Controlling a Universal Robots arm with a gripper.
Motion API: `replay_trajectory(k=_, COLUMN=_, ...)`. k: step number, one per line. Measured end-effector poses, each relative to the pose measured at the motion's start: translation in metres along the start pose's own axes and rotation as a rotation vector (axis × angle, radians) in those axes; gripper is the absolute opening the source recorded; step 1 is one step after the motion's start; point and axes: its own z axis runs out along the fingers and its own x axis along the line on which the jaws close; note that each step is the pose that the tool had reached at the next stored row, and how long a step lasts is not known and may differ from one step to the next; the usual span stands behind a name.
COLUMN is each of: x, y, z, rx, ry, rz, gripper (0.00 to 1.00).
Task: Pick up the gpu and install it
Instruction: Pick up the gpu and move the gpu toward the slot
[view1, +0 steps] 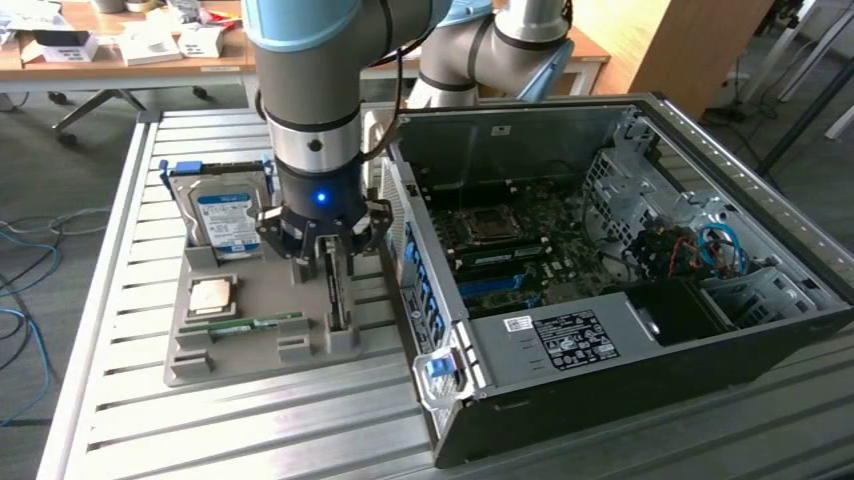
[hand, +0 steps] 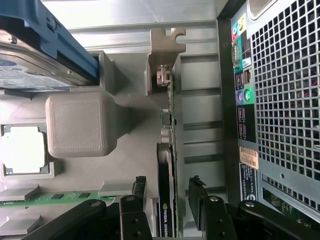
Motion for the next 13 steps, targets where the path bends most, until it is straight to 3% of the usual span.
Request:
replay_trajectory(k=4, x=0.0002, y=0.0000, z=0.0059, rx=0.0000, ry=-0.0001, rz=0.000, gripper=0.47)
replay_trajectory(k=13, x=0.0006, y=0.0020, z=0.0084, rx=0.0000, ry=0.0001, rz=0.000, gripper=0.47)
